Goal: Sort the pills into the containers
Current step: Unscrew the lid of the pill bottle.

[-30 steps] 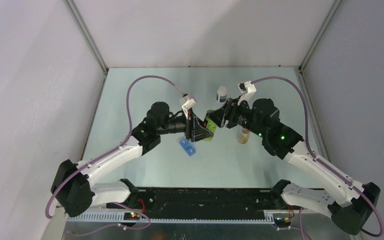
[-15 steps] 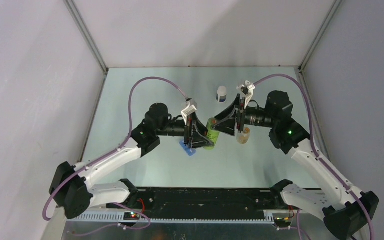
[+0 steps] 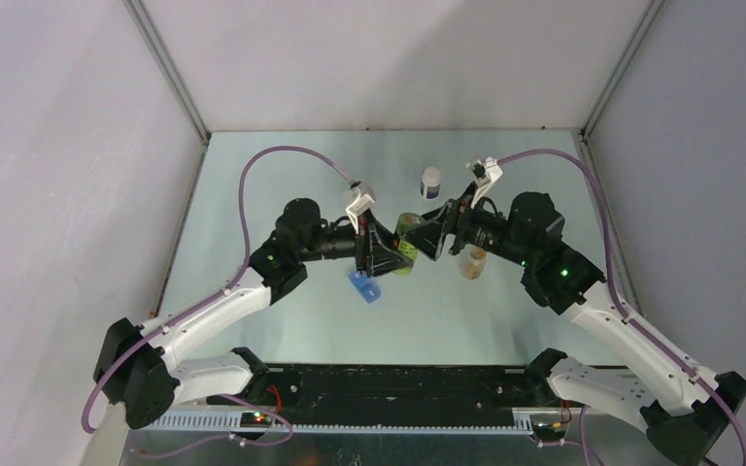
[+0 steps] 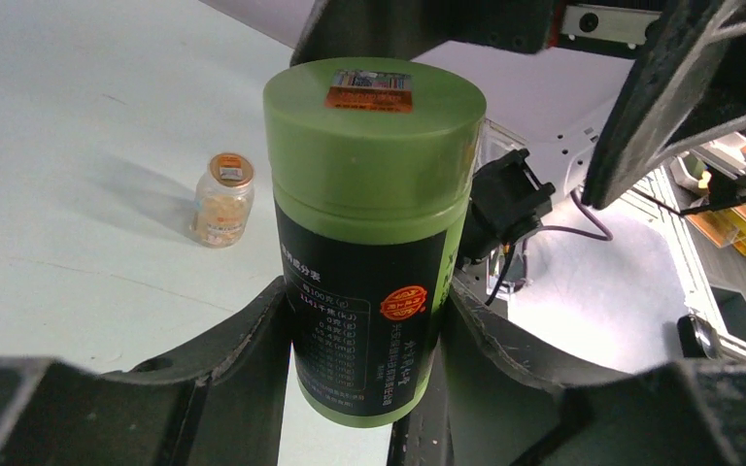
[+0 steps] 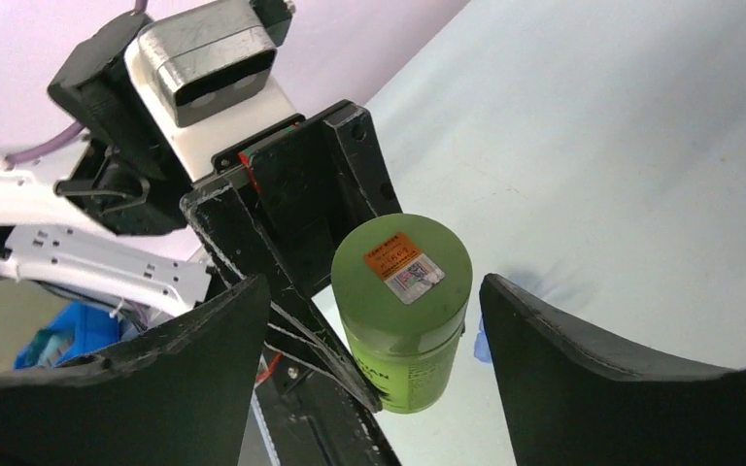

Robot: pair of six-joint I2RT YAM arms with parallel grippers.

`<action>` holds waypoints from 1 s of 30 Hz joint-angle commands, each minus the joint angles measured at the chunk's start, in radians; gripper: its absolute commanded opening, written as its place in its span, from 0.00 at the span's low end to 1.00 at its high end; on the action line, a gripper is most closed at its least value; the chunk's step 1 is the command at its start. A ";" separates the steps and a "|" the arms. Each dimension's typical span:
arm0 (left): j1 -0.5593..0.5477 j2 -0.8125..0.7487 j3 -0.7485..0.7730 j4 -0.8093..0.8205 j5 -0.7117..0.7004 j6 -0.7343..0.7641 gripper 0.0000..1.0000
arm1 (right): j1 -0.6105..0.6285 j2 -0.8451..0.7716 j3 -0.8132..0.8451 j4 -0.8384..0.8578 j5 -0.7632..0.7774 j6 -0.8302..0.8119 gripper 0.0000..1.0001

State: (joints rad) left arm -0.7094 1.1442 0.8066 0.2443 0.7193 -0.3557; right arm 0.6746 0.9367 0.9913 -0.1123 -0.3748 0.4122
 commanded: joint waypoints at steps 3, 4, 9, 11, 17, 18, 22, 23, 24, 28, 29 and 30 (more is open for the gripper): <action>0.001 -0.025 0.021 0.035 -0.057 0.016 0.00 | 0.080 0.039 0.086 -0.059 0.300 0.117 0.73; 0.002 -0.024 0.021 0.034 -0.061 0.016 0.00 | 0.094 0.057 0.101 -0.082 0.336 0.121 0.69; 0.002 -0.024 0.022 0.031 -0.076 0.013 0.00 | 0.117 0.088 0.120 -0.101 0.374 0.161 0.55; 0.001 -0.024 0.021 0.028 -0.077 0.012 0.00 | 0.118 0.087 0.120 -0.095 0.375 0.160 0.46; 0.002 -0.026 0.024 0.019 -0.071 0.011 0.00 | 0.099 0.073 0.120 -0.071 0.265 0.050 0.18; 0.001 -0.025 0.024 0.017 -0.064 0.011 0.00 | 0.089 0.070 0.119 -0.071 0.173 0.007 0.15; 0.002 -0.026 0.031 0.010 -0.024 0.014 0.00 | 0.014 0.072 0.118 -0.100 -0.218 -0.163 0.12; 0.001 -0.026 0.032 0.009 -0.016 0.015 0.00 | -0.011 0.074 0.117 -0.125 -0.315 -0.190 0.12; 0.001 -0.027 0.031 0.004 -0.014 0.021 0.00 | -0.026 0.075 0.120 -0.155 -0.362 -0.233 0.12; 0.002 -0.035 0.025 -0.003 -0.019 0.033 0.00 | -0.094 0.078 0.134 -0.247 -0.505 -0.324 0.03; 0.001 -0.036 0.026 -0.003 -0.019 0.035 0.00 | -0.104 0.072 0.134 -0.254 -0.485 -0.335 0.02; 0.002 -0.036 0.025 -0.004 -0.019 0.037 0.00 | -0.107 0.068 0.135 -0.256 -0.449 -0.331 0.08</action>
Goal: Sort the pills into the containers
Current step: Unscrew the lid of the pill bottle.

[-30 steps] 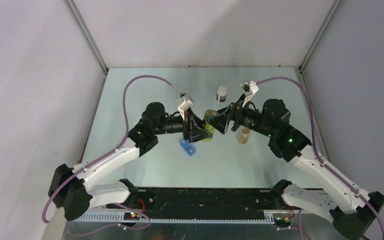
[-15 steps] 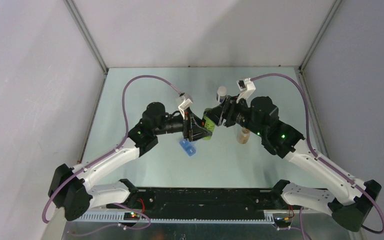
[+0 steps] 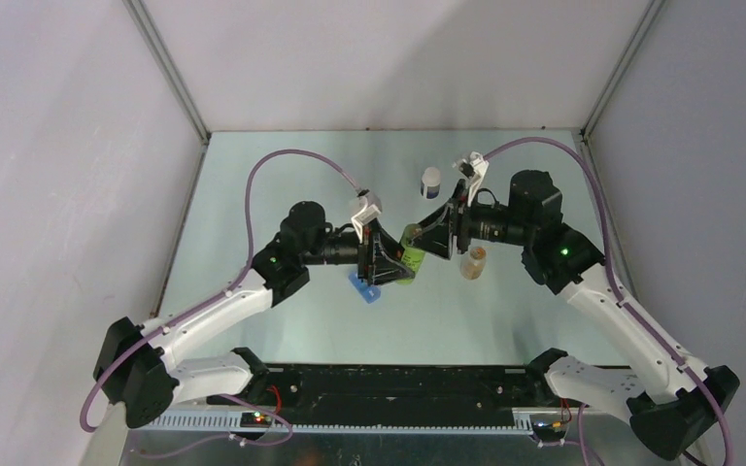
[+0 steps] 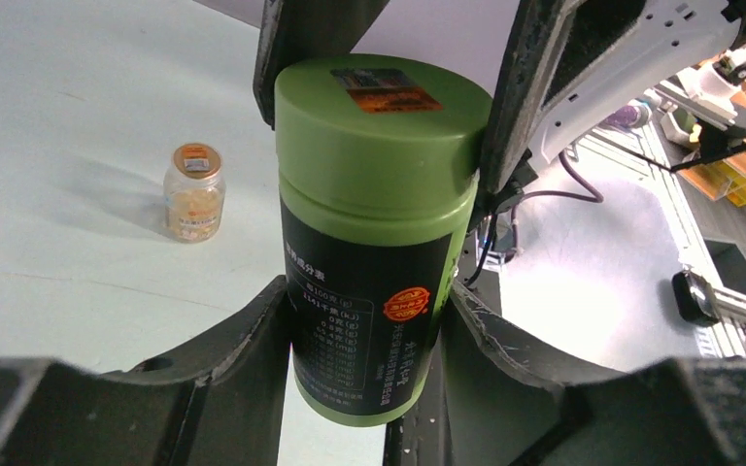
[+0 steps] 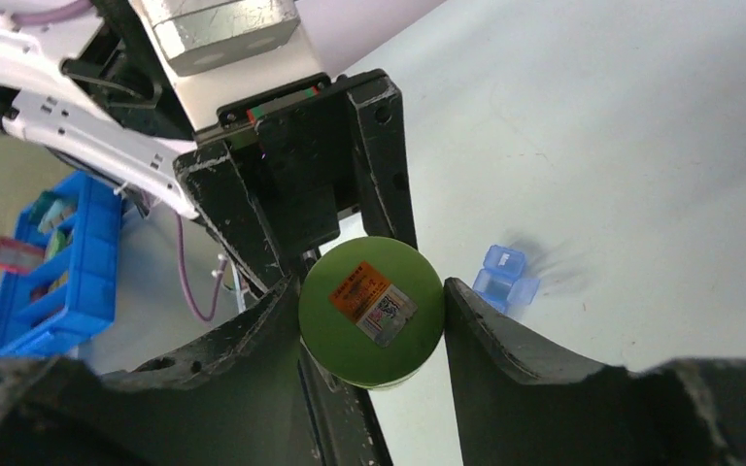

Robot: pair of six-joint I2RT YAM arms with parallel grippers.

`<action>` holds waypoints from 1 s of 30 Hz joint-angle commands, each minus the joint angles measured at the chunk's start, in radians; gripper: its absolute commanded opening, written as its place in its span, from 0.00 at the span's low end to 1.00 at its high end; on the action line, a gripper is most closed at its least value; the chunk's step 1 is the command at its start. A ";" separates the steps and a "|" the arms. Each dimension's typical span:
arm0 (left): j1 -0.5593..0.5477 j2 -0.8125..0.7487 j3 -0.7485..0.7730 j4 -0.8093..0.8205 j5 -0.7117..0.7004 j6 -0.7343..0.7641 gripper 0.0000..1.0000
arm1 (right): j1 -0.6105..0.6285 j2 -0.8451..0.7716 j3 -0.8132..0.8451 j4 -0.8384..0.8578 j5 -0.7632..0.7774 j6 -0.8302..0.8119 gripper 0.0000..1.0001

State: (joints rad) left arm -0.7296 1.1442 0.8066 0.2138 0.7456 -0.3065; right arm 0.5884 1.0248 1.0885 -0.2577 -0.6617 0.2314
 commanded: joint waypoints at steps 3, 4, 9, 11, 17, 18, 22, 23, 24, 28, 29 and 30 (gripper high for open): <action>0.022 -0.031 0.031 0.013 -0.059 -0.003 0.00 | -0.021 -0.035 0.027 -0.058 0.149 -0.037 0.90; 0.021 -0.030 0.033 0.010 -0.064 -0.004 0.00 | -0.019 -0.027 0.024 -0.029 0.201 -0.009 0.97; 0.021 -0.011 0.044 -0.002 -0.112 -0.011 0.00 | 0.072 0.004 0.023 0.026 0.483 0.148 0.99; 0.021 -0.007 0.046 -0.008 -0.125 -0.009 0.00 | 0.128 0.011 0.023 0.039 0.576 0.187 0.99; 0.021 -0.008 0.046 -0.013 -0.144 -0.008 0.00 | 0.164 0.039 0.023 0.065 0.619 0.329 0.83; 0.021 -0.008 0.045 -0.012 -0.147 -0.009 0.00 | 0.165 0.041 0.023 0.065 0.626 0.351 0.76; 0.021 -0.009 0.044 -0.011 -0.154 -0.011 0.00 | 0.164 0.040 0.023 0.073 0.587 0.372 0.50; 0.022 -0.011 0.044 -0.012 -0.154 -0.011 0.00 | 0.163 0.038 0.023 0.073 0.578 0.368 0.47; 0.022 -0.012 0.043 -0.013 -0.153 -0.011 0.00 | 0.161 0.037 0.023 0.071 0.560 0.351 0.42; 0.021 -0.018 0.041 -0.011 -0.149 -0.010 0.00 | 0.126 0.033 0.023 0.050 0.447 0.275 0.35; 0.021 -0.017 0.043 -0.010 -0.134 -0.010 0.00 | 0.079 0.034 0.004 0.071 0.291 0.196 0.34; 0.021 -0.015 0.043 -0.008 -0.121 -0.009 0.00 | 0.047 0.032 -0.004 0.084 0.169 0.172 0.35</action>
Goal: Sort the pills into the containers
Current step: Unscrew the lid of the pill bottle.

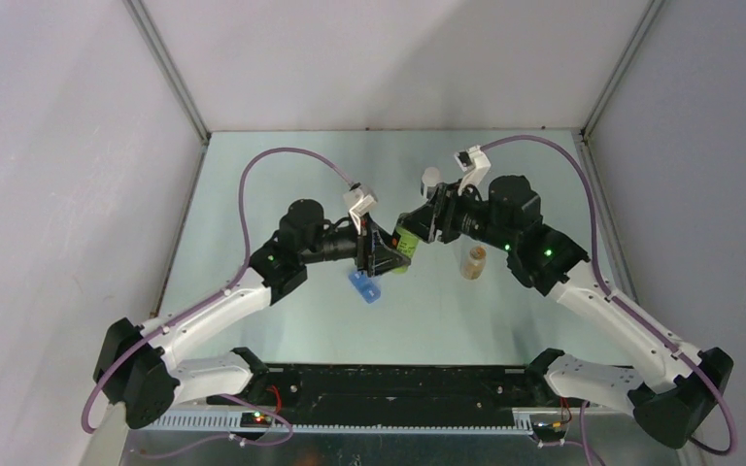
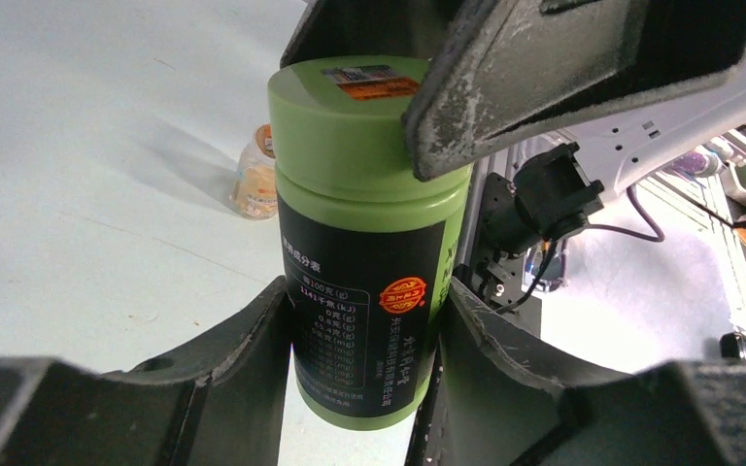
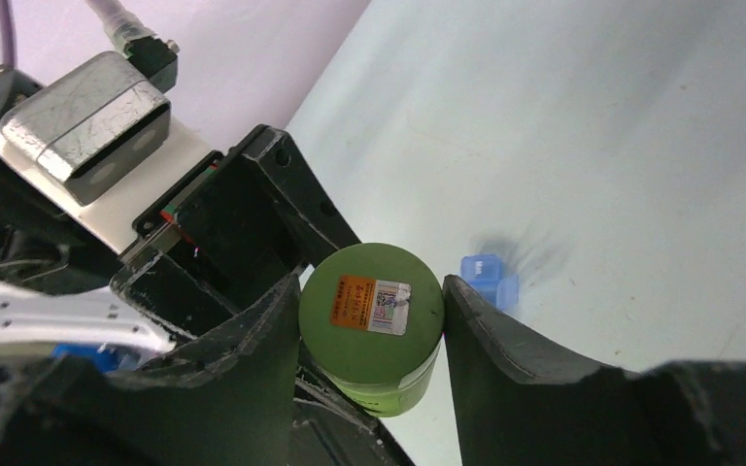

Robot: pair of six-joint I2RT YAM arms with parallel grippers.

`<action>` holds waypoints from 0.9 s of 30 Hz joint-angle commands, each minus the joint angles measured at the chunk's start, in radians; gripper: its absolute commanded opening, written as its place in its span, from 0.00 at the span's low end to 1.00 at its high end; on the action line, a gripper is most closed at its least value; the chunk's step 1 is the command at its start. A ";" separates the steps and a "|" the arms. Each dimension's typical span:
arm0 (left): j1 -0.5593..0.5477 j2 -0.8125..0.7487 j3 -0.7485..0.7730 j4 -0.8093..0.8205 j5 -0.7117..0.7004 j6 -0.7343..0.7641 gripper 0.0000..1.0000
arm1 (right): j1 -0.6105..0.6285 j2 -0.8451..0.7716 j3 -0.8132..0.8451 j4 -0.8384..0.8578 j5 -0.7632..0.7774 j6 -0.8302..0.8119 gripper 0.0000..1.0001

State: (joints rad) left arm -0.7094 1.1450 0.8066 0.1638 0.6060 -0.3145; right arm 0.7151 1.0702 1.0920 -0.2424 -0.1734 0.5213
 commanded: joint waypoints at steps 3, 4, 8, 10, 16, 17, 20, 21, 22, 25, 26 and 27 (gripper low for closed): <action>0.001 -0.009 0.048 0.044 0.063 -0.003 0.00 | -0.148 -0.012 -0.026 0.077 -0.548 -0.253 0.40; 0.001 -0.002 0.050 0.045 0.092 -0.008 0.00 | -0.158 -0.017 -0.025 0.066 -0.603 -0.295 0.42; 0.001 0.016 0.066 0.046 0.132 -0.028 0.00 | -0.187 -0.051 -0.019 0.028 -0.581 -0.334 0.68; 0.001 0.022 0.071 0.045 0.132 -0.028 0.00 | -0.181 -0.063 -0.018 0.023 -0.483 -0.301 0.94; 0.001 0.046 0.080 0.044 0.107 -0.029 0.00 | -0.130 -0.053 -0.018 0.010 -0.146 -0.110 1.00; 0.001 0.046 0.081 0.042 0.094 -0.030 0.00 | -0.111 -0.047 -0.019 0.014 -0.128 -0.090 0.99; 0.001 0.043 0.082 0.029 0.070 -0.027 0.00 | -0.074 -0.036 -0.018 0.025 -0.032 0.010 0.97; 0.001 0.040 0.083 0.027 0.059 -0.026 0.00 | -0.064 -0.033 -0.018 0.025 -0.015 0.034 0.95; 0.001 0.038 0.083 0.026 0.053 -0.028 0.00 | -0.061 -0.032 -0.018 0.024 0.015 0.076 0.91; 0.001 0.030 0.082 0.027 0.021 -0.034 0.00 | -0.059 -0.025 -0.017 0.030 0.020 0.135 0.76; 0.001 0.029 0.082 0.027 0.014 -0.038 0.00 | -0.057 -0.023 -0.018 0.036 0.011 0.139 0.74; 0.001 0.029 0.082 0.027 0.004 -0.040 0.00 | -0.057 -0.021 -0.018 0.039 -0.006 0.144 0.73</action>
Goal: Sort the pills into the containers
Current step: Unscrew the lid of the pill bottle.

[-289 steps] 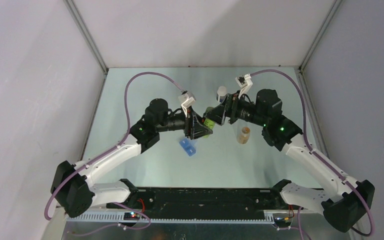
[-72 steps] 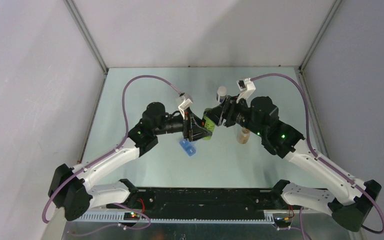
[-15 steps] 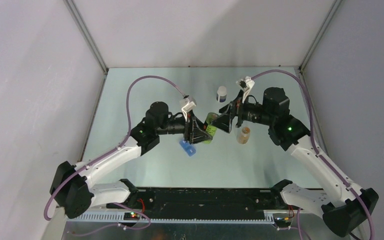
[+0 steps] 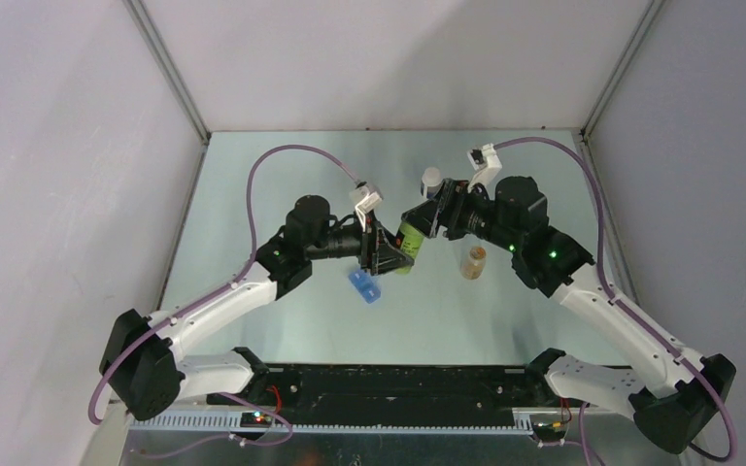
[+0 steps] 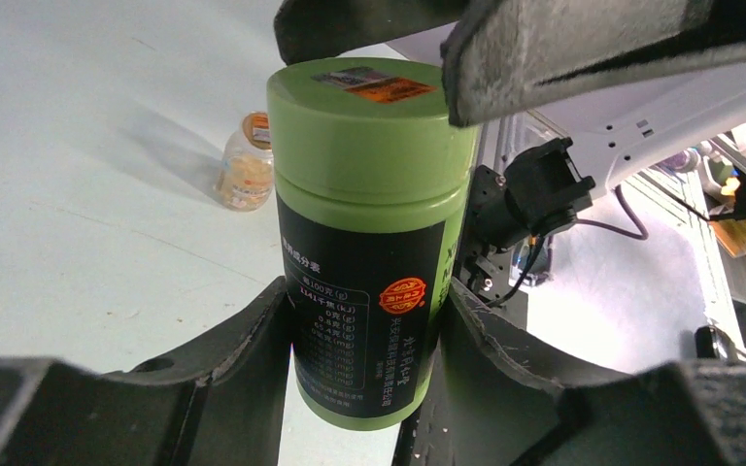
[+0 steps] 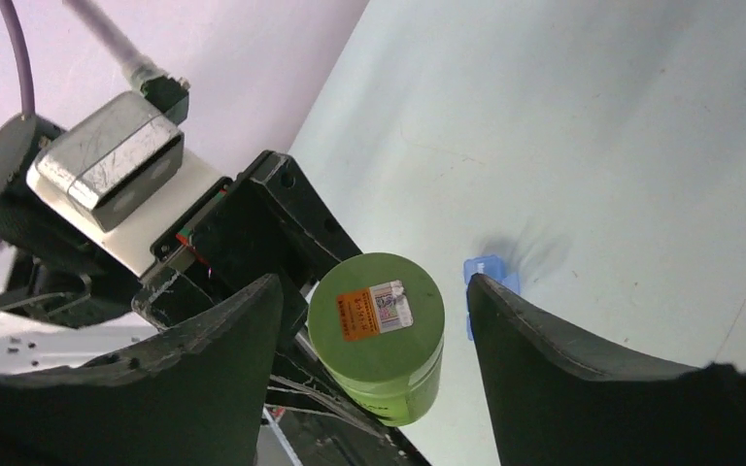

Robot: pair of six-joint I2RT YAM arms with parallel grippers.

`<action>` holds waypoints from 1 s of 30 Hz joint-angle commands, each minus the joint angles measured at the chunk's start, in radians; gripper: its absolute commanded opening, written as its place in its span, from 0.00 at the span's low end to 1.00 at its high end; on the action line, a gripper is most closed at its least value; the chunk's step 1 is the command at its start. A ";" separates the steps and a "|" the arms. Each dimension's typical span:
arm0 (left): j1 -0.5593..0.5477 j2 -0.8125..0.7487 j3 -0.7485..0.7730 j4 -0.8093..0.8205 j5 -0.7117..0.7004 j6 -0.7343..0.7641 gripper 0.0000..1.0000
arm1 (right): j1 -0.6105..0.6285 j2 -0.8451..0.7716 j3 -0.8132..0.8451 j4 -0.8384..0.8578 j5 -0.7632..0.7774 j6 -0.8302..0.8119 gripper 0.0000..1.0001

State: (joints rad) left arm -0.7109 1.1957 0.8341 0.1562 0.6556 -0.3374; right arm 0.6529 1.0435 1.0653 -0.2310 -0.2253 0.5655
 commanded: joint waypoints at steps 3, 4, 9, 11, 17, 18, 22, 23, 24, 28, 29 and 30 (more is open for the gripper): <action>0.002 -0.021 0.060 0.016 -0.084 -0.022 0.00 | 0.008 0.021 0.027 -0.002 0.029 0.093 0.72; 0.002 -0.021 0.062 0.002 -0.093 -0.020 0.00 | 0.010 0.023 0.030 -0.008 0.035 0.088 0.72; 0.002 -0.015 0.077 -0.025 -0.134 -0.017 0.00 | 0.028 0.043 0.035 -0.025 0.074 0.069 0.77; 0.003 -0.014 0.079 -0.030 -0.139 -0.019 0.00 | 0.038 0.054 0.040 -0.029 0.092 0.051 0.77; 0.003 -0.015 0.081 -0.036 -0.134 -0.020 0.00 | 0.045 0.064 0.044 -0.006 0.108 0.042 0.62; 0.003 -0.015 0.080 -0.037 -0.132 -0.020 0.00 | 0.044 0.060 0.044 0.006 0.107 0.040 0.61; 0.003 -0.019 0.079 -0.038 -0.127 -0.017 0.00 | 0.045 0.049 0.046 0.024 0.090 0.022 0.75; 0.002 -0.021 0.077 -0.036 -0.127 -0.016 0.00 | 0.045 0.050 0.051 0.020 0.089 0.024 0.80; 0.003 -0.021 0.077 -0.035 -0.127 -0.016 0.00 | 0.045 0.053 0.053 0.008 0.090 0.029 0.82; 0.002 -0.022 0.075 -0.036 -0.127 -0.014 0.00 | 0.045 0.066 0.062 -0.011 0.089 0.053 0.82; 0.002 -0.022 0.075 -0.036 -0.128 -0.014 0.00 | 0.044 0.068 0.061 -0.011 0.088 0.055 0.75; 0.003 -0.023 0.078 -0.036 -0.128 -0.014 0.00 | 0.044 0.069 0.062 -0.009 0.084 0.057 0.66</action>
State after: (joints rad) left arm -0.7105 1.1961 0.8623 0.0795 0.5259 -0.3489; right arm 0.6971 1.1091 1.0779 -0.2577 -0.1452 0.6102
